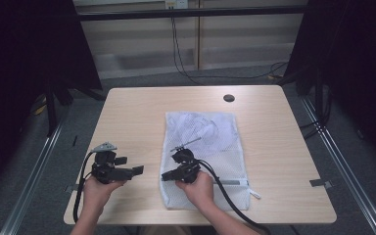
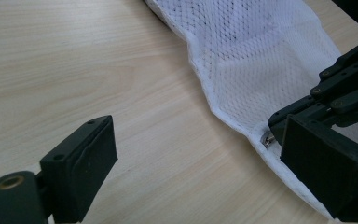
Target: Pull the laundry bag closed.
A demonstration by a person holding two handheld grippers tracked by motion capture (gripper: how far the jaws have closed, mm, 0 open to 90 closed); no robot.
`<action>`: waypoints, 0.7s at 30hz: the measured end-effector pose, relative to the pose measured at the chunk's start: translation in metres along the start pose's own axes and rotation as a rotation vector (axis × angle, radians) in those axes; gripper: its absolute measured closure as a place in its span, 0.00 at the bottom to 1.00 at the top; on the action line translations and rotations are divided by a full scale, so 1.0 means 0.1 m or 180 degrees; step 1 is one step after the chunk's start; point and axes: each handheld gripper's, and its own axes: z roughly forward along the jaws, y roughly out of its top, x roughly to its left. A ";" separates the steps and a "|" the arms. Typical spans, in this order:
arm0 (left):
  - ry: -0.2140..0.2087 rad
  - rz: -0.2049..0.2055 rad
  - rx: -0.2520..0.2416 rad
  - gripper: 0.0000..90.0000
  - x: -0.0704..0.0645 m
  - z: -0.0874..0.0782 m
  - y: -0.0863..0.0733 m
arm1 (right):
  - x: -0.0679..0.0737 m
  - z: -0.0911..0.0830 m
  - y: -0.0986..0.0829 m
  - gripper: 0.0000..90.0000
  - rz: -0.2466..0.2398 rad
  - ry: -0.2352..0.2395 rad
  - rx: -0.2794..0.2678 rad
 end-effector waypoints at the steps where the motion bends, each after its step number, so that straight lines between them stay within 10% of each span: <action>1: 0.0000 0.0000 0.0000 0.11 0.00 0.00 0.00 | -0.01 -0.01 0.00 0.96 0.0003 0.0004 -0.0002; 21: -0.0572 -0.0070 0.0237 0.18 -0.19 0.27 -0.02 | -0.03 -0.14 0.03 0.96 0.0058 0.0051 -0.0137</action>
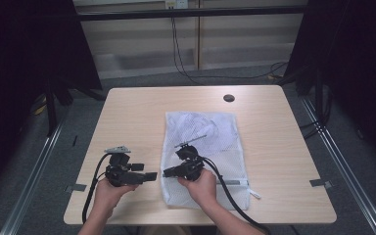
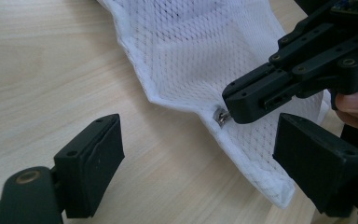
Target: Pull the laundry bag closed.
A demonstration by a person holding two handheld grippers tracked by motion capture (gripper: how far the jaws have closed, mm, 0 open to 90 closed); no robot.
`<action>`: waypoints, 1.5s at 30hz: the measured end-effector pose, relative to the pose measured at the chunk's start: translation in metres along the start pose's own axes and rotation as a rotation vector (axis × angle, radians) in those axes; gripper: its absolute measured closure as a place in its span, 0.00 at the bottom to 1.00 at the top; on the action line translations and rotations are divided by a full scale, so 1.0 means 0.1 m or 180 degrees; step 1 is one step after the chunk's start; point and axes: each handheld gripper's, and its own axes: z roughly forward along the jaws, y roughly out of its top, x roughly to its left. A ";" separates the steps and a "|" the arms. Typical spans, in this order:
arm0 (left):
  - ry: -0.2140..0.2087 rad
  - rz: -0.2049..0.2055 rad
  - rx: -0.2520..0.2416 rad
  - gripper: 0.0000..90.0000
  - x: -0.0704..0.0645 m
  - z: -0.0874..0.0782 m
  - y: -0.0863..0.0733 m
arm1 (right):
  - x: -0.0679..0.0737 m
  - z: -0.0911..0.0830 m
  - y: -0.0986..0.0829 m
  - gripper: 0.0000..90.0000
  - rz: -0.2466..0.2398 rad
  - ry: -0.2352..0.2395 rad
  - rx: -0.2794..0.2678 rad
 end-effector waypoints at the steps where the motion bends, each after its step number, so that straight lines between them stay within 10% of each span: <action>1: 0.0000 0.0000 0.0000 0.19 0.00 0.00 0.00 | 0.00 -0.01 0.00 0.96 0.0007 0.0003 -0.0007; 22: -0.0302 0.0026 0.0245 0.49 -0.10 0.24 -0.03 | 0.00 -0.05 0.01 0.96 0.0004 0.0022 -0.0084; 45: -0.0232 0.0077 0.0392 0.80 -0.11 0.39 -0.03 | 0.01 -0.05 0.00 0.96 -0.0023 0.0060 -0.0113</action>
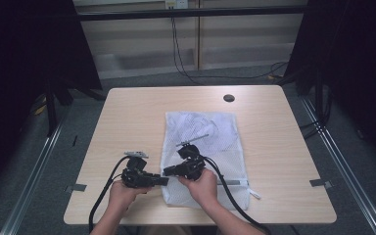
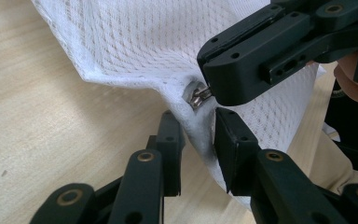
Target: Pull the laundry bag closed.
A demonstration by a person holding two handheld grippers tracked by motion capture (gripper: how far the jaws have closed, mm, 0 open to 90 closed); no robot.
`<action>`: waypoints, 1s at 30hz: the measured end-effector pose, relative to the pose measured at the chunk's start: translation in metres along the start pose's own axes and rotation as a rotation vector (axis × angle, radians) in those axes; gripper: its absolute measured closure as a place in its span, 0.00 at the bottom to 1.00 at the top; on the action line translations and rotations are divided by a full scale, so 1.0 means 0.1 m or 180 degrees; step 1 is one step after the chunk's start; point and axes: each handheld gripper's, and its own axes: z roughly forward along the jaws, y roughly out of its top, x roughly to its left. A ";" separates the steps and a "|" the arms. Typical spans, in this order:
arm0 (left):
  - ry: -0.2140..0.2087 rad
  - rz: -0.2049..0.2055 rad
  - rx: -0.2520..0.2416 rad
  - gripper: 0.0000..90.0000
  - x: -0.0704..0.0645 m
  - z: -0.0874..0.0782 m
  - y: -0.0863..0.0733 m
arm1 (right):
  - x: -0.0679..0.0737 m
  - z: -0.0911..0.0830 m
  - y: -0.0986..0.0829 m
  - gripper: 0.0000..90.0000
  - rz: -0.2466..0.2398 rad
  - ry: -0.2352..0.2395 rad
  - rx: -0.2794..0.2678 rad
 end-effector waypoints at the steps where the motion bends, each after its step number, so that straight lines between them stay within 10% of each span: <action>1: -0.0017 0.0009 -0.0011 0.80 0.00 0.00 0.00 | 0.00 0.00 0.00 0.96 0.0000 0.0000 0.0000; 30: -0.0058 -0.0351 -0.0036 0.95 0.00 -0.02 0.03 | -0.02 -0.05 0.00 0.96 0.0014 0.0003 -0.0005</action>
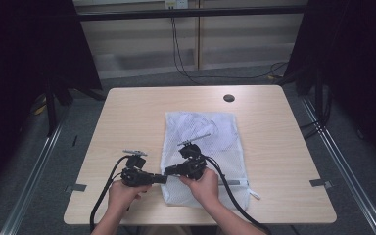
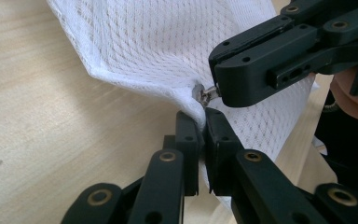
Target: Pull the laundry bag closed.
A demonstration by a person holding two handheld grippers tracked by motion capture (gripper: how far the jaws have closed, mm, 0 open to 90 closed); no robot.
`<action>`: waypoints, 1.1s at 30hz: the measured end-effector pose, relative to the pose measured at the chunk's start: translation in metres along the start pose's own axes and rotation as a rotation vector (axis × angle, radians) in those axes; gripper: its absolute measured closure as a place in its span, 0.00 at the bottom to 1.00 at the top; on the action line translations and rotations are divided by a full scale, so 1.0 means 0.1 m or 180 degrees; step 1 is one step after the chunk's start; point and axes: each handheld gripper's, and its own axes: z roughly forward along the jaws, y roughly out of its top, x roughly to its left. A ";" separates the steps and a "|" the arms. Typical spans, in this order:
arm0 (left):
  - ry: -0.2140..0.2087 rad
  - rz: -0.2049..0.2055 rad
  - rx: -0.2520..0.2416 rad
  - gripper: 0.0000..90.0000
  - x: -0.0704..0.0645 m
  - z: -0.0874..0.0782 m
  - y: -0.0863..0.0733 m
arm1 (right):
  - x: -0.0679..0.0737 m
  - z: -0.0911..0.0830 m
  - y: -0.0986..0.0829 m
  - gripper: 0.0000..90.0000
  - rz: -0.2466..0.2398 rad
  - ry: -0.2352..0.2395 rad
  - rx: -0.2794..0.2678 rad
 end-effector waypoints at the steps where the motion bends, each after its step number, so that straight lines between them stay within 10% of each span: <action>1: -0.0011 -0.0051 0.0000 0.95 -0.01 0.00 0.00 | 0.00 -0.01 0.00 0.96 0.0015 0.0007 0.0000; 33: -0.0012 -0.0115 0.0052 0.98 -0.01 -0.03 0.02 | -0.13 -0.11 -0.06 0.97 0.0071 0.0018 0.0053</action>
